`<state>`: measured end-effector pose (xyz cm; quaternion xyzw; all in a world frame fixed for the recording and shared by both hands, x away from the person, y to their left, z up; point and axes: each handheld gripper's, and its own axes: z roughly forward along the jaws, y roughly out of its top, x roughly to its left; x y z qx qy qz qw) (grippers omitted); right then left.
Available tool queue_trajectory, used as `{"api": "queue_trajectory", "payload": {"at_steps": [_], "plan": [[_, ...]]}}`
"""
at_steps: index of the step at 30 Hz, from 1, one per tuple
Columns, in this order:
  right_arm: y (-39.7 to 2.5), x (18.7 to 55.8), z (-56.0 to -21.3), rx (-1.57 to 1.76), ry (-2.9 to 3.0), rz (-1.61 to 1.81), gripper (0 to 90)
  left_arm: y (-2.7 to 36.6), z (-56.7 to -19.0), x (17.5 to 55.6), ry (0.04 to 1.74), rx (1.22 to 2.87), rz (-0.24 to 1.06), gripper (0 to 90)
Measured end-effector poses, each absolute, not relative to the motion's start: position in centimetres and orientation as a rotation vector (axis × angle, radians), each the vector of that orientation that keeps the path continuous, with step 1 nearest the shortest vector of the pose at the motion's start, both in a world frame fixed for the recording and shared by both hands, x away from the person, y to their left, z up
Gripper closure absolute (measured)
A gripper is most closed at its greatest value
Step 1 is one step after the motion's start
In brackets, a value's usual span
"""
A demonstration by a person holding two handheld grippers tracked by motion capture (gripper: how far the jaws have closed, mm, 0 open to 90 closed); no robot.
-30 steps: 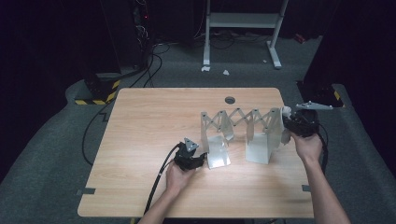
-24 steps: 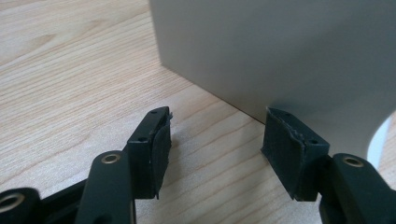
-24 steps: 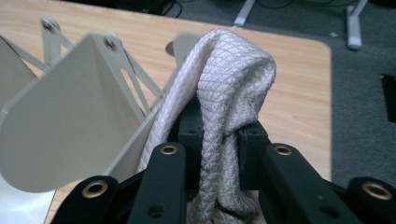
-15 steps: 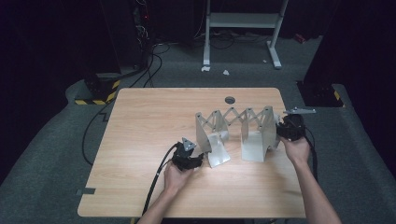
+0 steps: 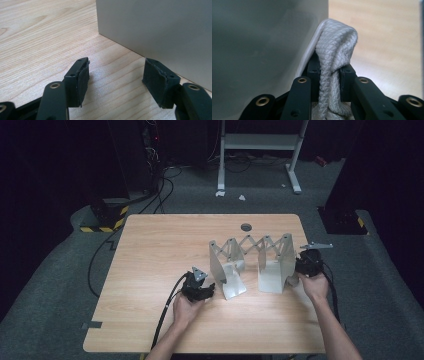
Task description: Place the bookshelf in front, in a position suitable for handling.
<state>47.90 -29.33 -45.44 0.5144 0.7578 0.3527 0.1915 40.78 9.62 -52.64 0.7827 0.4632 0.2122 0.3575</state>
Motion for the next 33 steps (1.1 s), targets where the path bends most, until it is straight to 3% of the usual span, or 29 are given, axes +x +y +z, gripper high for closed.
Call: {"api": "queue_trajectory", "payload": {"at_steps": [4,11,24,33], "plan": [[-29.2,48.3,-42.2,1.387,2.052,1.061,75.8,9.6,-52.6,40.7,1.189,2.023,0.545,37.9],[-28.8,49.8,-40.9,1.379,2.039,1.068,75.7,9.5,-52.6,40.7,1.181,2.028,0.542,37.9],[-28.1,52.0,-45.3,1.469,2.14,0.981,75.8,9.6,-52.6,40.7,1.182,2.022,0.537,38.0],[-28.4,49.4,-48.3,1.513,2.203,0.933,75.6,9.6,-52.6,40.7,1.177,2.02,0.527,38.0]]}}
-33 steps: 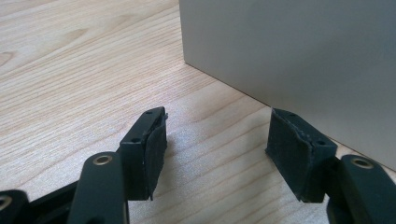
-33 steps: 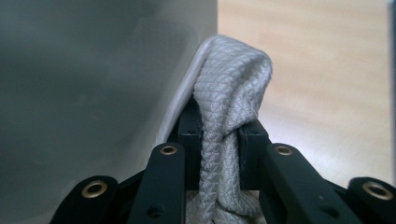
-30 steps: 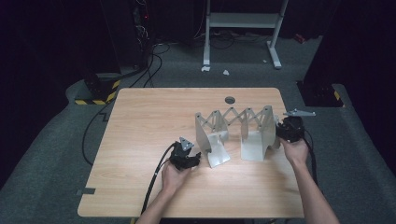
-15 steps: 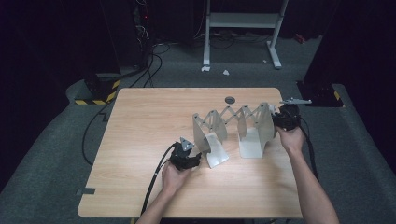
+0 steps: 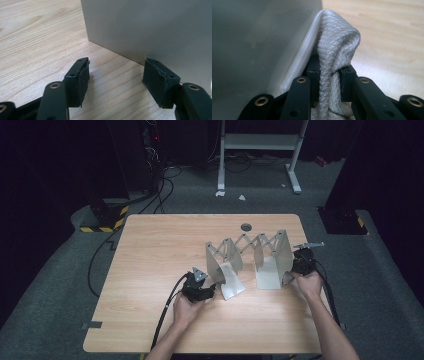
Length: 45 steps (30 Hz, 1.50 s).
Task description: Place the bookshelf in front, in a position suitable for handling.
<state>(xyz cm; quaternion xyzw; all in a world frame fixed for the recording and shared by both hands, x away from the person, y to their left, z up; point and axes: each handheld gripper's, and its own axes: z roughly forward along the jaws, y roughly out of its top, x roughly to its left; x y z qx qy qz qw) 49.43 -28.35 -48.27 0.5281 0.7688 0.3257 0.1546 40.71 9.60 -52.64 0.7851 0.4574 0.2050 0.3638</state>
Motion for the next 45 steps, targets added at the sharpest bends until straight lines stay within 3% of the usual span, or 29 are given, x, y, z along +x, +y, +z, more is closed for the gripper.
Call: {"api": "queue_trajectory", "payload": {"at_steps": [9,21,31,37,45], "plan": [[-27.7,44.2,-48.8,1.447,2.246,0.871,75.5,9.6,-52.6,40.7,1.18,2.019,0.52,36.9],[-25.5,38.9,-48.3,1.304,2.316,0.927,76.0,9.8,-52.5,39.4,1.195,2.011,0.484,25.7],[-23.6,38.6,-49.1,1.252,2.383,0.996,76.1,9.4,-51.1,37.9,1.147,1.986,0.45,20.5],[-20.3,38.8,-48.3,1.132,2.439,1.027,76.0,8.0,-50.7,38.0,1.145,1.989,0.424,16.6],[-17.2,40.0,-48.4,1.085,2.488,1.066,76.0,7.3,-50.1,38.8,1.183,1.991,0.448,19.1]]}}
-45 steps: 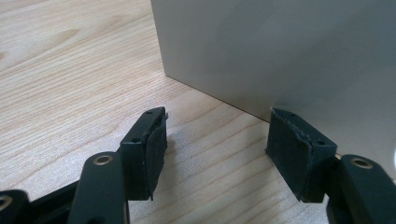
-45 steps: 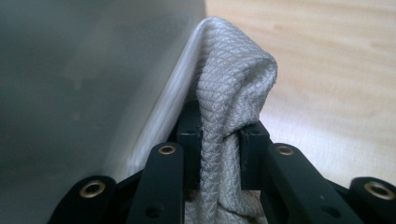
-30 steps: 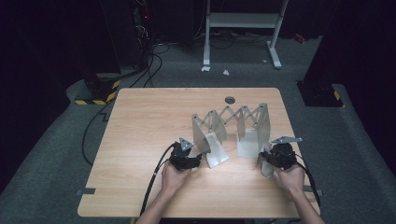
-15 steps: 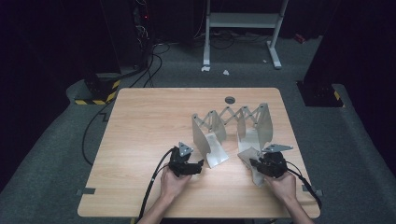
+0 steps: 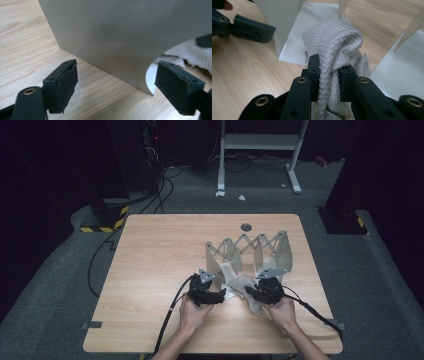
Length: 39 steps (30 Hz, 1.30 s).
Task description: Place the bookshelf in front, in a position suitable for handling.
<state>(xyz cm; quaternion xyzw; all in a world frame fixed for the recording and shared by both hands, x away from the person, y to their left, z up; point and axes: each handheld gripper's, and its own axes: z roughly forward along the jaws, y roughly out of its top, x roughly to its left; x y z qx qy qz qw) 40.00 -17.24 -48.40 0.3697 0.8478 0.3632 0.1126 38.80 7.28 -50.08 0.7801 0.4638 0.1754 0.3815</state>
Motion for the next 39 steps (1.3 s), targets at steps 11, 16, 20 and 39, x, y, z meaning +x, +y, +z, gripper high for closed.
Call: {"api": "queue_trajectory", "payload": {"at_steps": [11,16,20,39], "plan": [[-12.1,41.9,-48.7,1.011,2.53,1.082,74.3,8.1,-49.9,38.9,1.203,1.997,0.454,26.3],[-11.0,43.3,-49.6,1.04,2.51,1.042,72.6,8.9,-49.8,39.0,1.219,1.991,0.465,26.6],[-10.3,43.7,-50.1,1.051,2.503,1.012,69.7,9.3,-49.9,39.1,1.23,1.99,0.488,26.8],[-13.8,41.2,-48.0,1.03,2.404,0.99,47.8,8.6,-50.3,38.9,1.227,2.018,0.526,32.7]]}}
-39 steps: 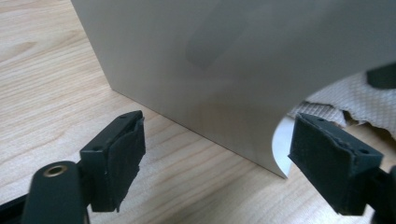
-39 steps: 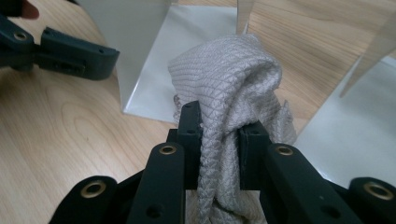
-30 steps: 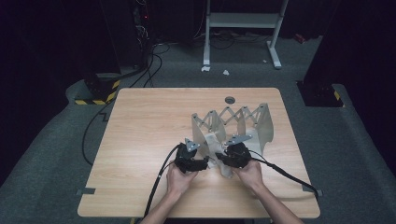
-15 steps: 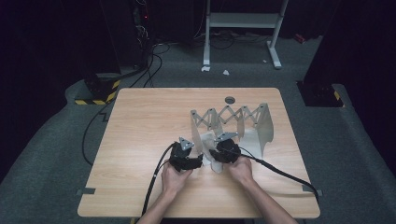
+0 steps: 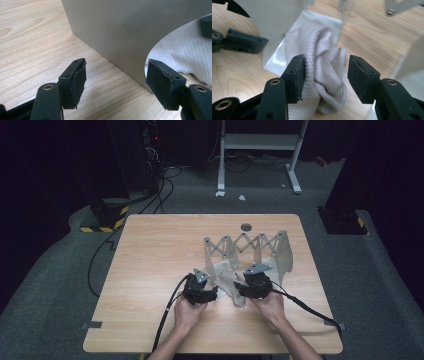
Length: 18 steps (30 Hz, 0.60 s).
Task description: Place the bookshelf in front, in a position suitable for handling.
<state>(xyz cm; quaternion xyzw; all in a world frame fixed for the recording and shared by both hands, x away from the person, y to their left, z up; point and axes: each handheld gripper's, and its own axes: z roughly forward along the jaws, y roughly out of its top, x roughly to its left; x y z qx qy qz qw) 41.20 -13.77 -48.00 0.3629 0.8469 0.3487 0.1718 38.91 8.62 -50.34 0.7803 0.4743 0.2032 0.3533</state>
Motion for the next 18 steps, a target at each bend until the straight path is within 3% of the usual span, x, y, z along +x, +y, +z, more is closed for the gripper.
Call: {"api": "queue_trajectory", "payload": {"at_steps": [12,18], "plan": [[-17.1,38.7,-47.5,1.048,2.355,0.993,49.9,8.1,-49.9,39.1,1.225,1.996,0.516,37.5],[-21.7,36.6,-48.7,1.171,2.27,0.888,56.3,7.8,-49.7,39.3,1.22,1.997,0.519,39.9]]}}
